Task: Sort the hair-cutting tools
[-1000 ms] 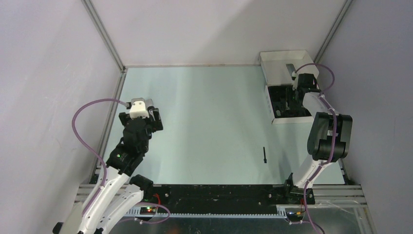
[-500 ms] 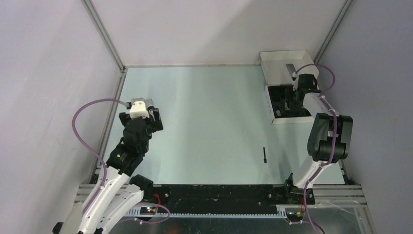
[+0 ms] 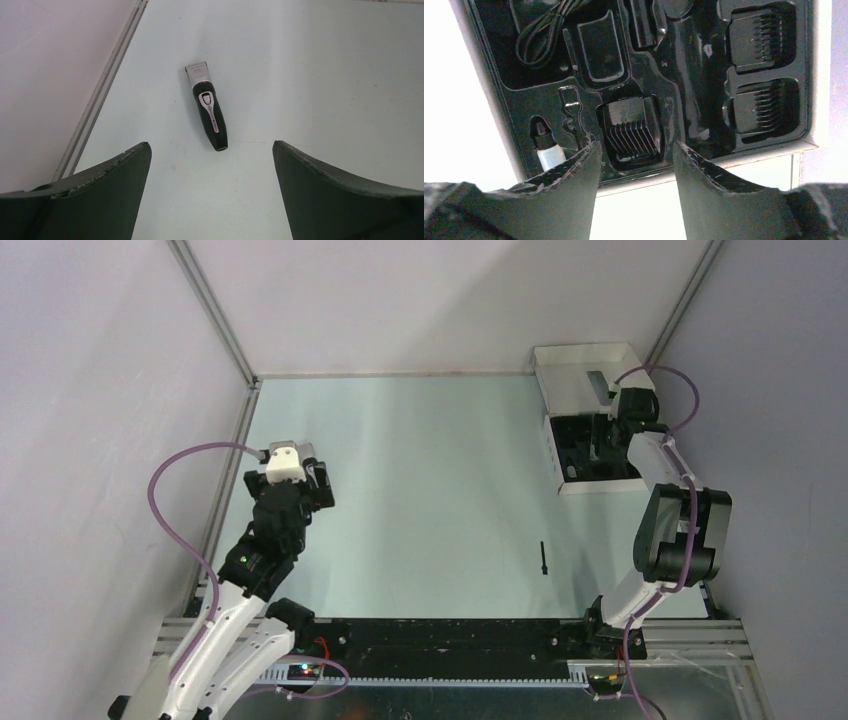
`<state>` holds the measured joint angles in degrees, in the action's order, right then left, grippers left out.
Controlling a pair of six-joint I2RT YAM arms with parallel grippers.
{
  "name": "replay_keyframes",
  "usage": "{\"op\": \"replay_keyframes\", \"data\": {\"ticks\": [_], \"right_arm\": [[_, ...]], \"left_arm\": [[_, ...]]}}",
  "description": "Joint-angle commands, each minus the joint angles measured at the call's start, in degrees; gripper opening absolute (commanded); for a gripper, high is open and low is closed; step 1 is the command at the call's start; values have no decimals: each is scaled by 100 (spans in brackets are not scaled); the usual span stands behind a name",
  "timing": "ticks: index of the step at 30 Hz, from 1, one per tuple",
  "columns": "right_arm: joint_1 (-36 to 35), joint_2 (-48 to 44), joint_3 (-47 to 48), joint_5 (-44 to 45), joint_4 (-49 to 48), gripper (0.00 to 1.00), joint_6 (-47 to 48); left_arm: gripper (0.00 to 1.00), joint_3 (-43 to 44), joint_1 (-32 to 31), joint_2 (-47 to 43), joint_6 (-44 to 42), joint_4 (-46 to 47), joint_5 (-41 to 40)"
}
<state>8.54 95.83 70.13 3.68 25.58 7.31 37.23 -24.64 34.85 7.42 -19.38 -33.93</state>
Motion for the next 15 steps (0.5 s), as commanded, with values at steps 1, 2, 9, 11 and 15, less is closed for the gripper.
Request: {"op": "replay_keyframes", "data": {"ticks": [1, 2, 9, 11, 15], "right_arm": [[42, -243, 5, 94, -263, 54, -135], [49, -199, 7, 86, -273, 52, -143], [60, 137, 81, 57, -281, 23, -308], [65, 224, 102, 106, -287, 22, -326], [90, 416, 115, 158, -352, 20, -309]], "left_arm": [[98, -60, -54, -5, -109, 217, -122], [98, -59, -56, -5, -109, 216, -122], [98, -58, -58, 28, -103, 205, -127], [98, -65, -60, 38, -107, 207, -123], [98, -63, -69, 55, -100, 203, -116]]}}
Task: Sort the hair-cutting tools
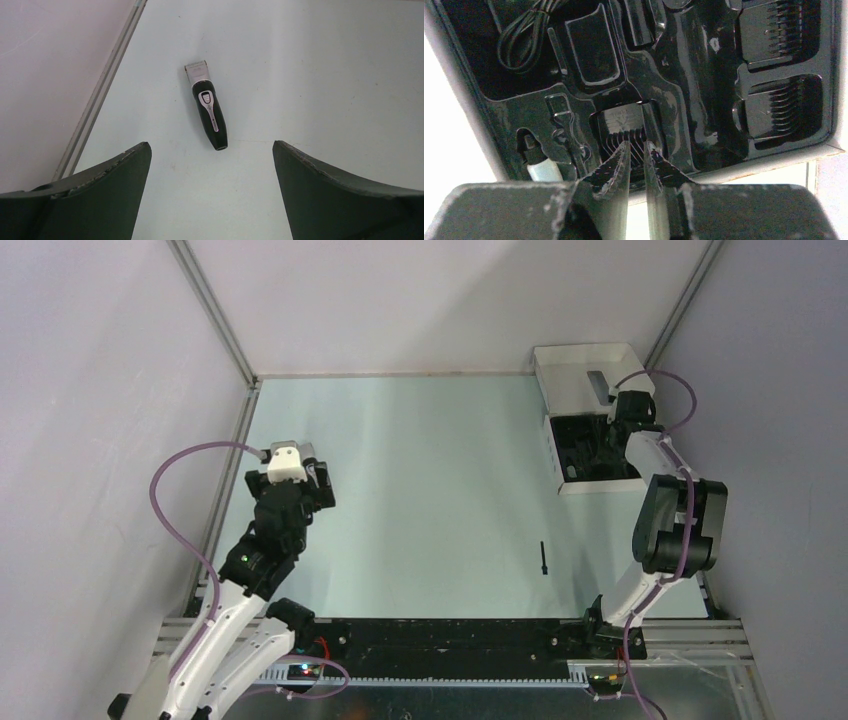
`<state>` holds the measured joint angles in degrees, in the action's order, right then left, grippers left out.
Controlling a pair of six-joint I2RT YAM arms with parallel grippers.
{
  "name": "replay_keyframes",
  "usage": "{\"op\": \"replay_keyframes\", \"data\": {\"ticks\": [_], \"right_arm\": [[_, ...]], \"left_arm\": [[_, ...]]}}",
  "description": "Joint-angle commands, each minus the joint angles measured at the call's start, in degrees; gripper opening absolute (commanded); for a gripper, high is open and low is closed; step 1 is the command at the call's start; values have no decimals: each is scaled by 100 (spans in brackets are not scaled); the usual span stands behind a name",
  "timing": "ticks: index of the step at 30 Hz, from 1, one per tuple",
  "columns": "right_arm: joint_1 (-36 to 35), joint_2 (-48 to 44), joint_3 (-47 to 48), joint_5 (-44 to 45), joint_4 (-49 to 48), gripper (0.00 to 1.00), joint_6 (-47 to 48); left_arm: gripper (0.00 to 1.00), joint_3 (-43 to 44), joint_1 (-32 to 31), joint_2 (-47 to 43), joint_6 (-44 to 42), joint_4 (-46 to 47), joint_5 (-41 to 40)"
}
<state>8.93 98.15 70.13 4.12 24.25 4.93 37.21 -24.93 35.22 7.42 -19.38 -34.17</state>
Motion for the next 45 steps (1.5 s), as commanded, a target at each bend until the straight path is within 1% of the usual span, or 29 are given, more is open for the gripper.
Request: {"op": "replay_keyframes", "data": {"ticks": [1, 11, 14, 17, 19, 22, 23, 25, 29, 32, 35, 37, 41, 45], "right_arm": [[58, 221, 122, 115, -232, 19, -75], [202, 602, 133, -124, -43, 17, -141], [206, 490, 133, -204, -15, 18, -139], [170, 130, 219, -238, 18, 21, -159], [108, -128, 380, -150, 144, 25, -175], [-26, -623, 636, -7, 344, 37, -357], [-51, -732, 670, -29, 379, 39, -412], [-119, -1087, 722, -63, 474, 48, -627], [-271, -1685, 723, -106, 938, 55, -1111], [-545, -1977, 702, 52, 1652, 57, -1360], [-963, -2121, 474, 210, 2426, 57, -1658], [-1274, -2227, 146, 204, 2662, 57, -1911], [-1839, -2533, -616, 39, 2953, 57, -2430], [-2239, -2678, -1390, 33, 2851, 57, -2875]], "left_arm": [[98, -57, -43, 26, -100, 201, -95], [98, -57, -41, 37, -100, 186, -83], [98, -48, -39, 38, -92, 172, -81], [98, -33, -38, 60, -64, 178, -69], [98, -11, -38, 84, -27, 167, -53], [98, 22, -38, 128, 57, 155, -17], [98, 27, -34, 126, 79, 147, -14], [98, 49, -34, 145, 143, 121, -14], [98, 104, -32, 202, 322, 7, 32], [98, 162, -32, 231, 467, -80, 108], [98, 183, -32, 263, 548, -208, 115], [98, 189, -30, 267, 584, -270, 113], [98, 178, -30, 273, 610, -322, 118], [98, 191, -30, 334, 613, -284, 187]]}}
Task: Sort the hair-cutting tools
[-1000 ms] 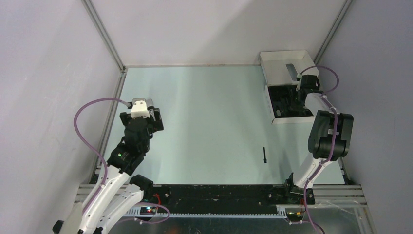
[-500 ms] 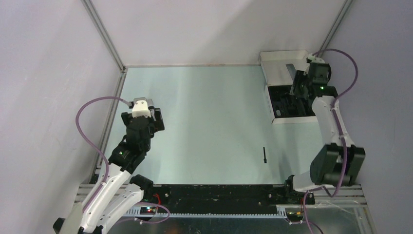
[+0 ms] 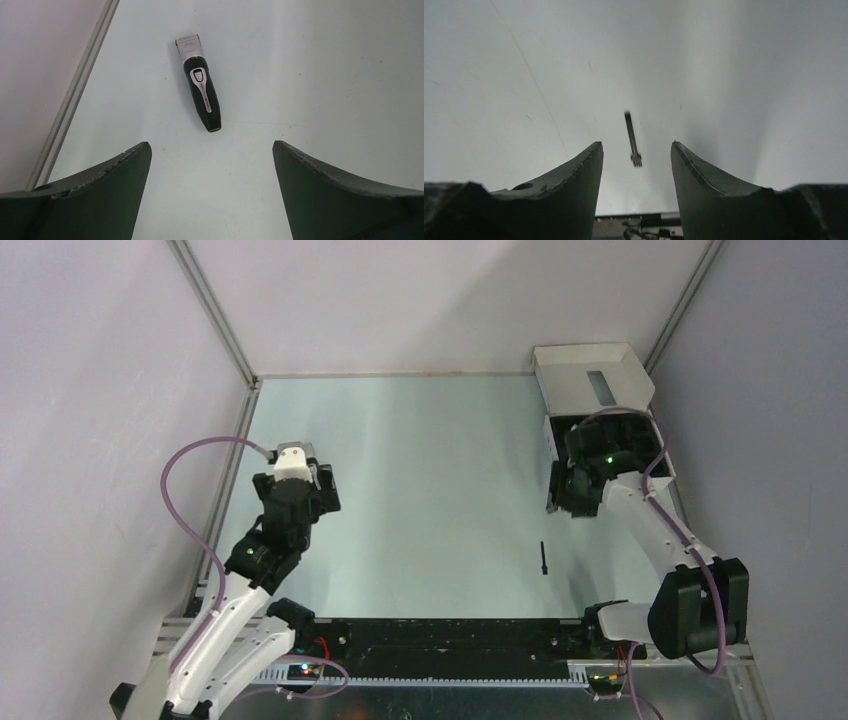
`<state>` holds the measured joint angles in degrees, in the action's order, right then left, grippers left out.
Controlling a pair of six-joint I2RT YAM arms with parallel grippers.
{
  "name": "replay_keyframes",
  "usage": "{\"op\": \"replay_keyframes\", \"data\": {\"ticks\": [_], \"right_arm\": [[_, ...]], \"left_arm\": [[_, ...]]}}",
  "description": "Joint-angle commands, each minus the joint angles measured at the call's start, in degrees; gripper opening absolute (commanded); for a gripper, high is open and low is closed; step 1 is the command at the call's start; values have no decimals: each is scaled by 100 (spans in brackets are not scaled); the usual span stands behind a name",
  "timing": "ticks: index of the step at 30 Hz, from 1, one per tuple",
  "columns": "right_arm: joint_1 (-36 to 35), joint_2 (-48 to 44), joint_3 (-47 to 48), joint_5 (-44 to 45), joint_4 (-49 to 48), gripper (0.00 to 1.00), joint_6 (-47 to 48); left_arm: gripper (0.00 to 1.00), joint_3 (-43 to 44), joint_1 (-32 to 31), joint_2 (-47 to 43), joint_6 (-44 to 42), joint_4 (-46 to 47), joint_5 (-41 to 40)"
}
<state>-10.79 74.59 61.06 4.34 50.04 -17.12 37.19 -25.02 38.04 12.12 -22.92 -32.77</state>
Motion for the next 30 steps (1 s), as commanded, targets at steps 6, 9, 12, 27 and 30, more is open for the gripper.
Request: {"op": "replay_keyframes", "data": {"ticks": [6, 9, 12, 27, 30], "right_arm": [[-724, -147, -1263, -154, -169, 55, -1201], [-902, 37, -1479, -222, -323, 55, -1384], [-1010, 152, -1617, -215, -403, 55, -1498], [-1647, 855, -2197, -705, -1231, 50, -2141], [-2115, 1130, -2051, -981, -1639, 49, -2421]], "left_arm": [[98, 190, -23, 110, 110, 112, 89], [98, 191, -21, 124, 91, 121, 94], [98, 186, -21, 127, 89, 130, 108], [98, 177, -59, 23, 25, 169, 55], [98, 176, -85, 16, -9, 166, 3]]}}
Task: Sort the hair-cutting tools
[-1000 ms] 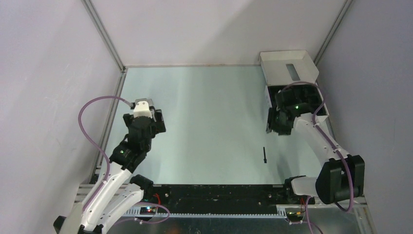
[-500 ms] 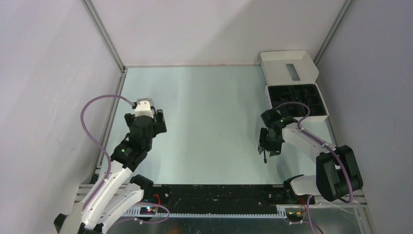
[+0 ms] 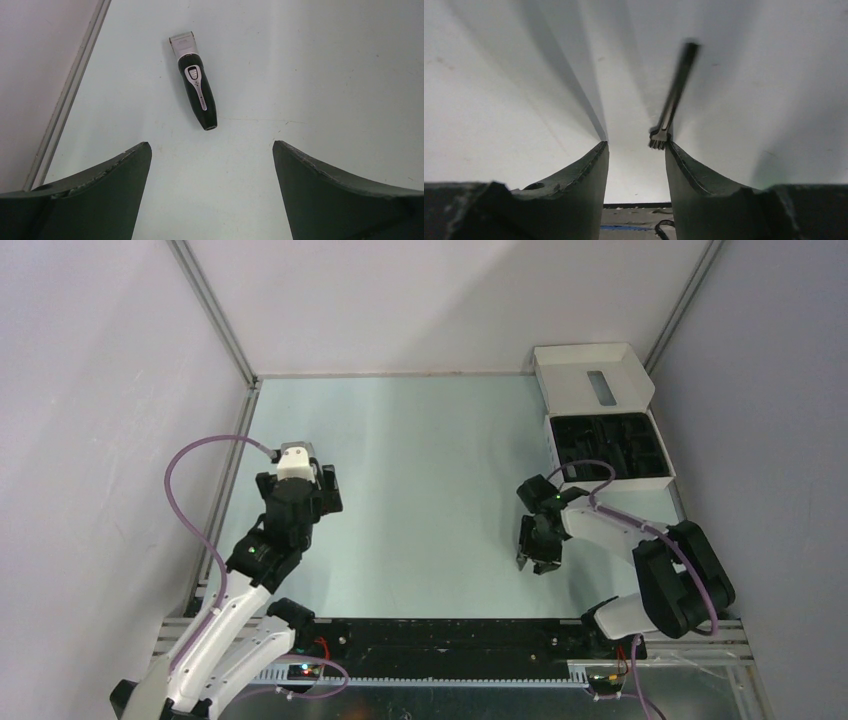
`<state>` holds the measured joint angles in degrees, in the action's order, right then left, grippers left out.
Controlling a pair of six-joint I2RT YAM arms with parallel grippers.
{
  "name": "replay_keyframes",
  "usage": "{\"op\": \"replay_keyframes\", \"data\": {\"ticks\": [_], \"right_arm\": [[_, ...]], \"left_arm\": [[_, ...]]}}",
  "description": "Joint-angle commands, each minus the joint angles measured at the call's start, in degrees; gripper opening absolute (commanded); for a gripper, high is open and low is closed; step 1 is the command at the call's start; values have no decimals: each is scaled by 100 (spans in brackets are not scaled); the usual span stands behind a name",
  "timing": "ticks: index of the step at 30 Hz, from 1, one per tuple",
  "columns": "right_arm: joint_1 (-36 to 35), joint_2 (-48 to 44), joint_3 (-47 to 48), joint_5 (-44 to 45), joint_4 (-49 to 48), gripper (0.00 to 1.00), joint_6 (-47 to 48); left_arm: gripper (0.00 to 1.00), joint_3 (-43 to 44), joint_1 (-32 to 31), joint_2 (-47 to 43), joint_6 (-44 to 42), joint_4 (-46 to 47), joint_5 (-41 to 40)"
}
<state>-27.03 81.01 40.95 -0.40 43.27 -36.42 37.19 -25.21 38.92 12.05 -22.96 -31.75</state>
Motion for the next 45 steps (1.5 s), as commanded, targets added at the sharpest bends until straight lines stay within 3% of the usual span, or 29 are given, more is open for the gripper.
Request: {"op": "replay_keyframes", "data": {"ticks": [1, 5, 10, 15, 20, 31, 39, 45], "right_arm": [[-582, 570, 37, -602, -1031, 49, -534], [-1027, 1265, 928, -556, -1337, 50, -464], [-985, 2144, 2026, -193, -1064, 50, 275], [-896, 1594, 2345, -37, -486, 53, 1147], [-387, 1089, 2096, 491, 71, 55, 1562], [731, 1047, 1394, 110, -332, 45, 1410], [1062, 995, 745, -292, -652, 32, 1190], [1074, 803, 288, -450, -635, 28, 907]], "left_arm": [[98, 179, -77, -66, -11, 180, -101], [98, 169, -133, -37, -49, 185, -131], [98, 157, -176, -43, -67, 182, -158], [98, 165, -177, -95, -70, 157, -182], [98, 159, -177, -141, -78, 187, -149], [98, 157, -177, -194, -51, 161, -87], [98, 150, -192, -209, -69, 184, -73], [98, 144, -228, -204, -88, 174, -107]]}}
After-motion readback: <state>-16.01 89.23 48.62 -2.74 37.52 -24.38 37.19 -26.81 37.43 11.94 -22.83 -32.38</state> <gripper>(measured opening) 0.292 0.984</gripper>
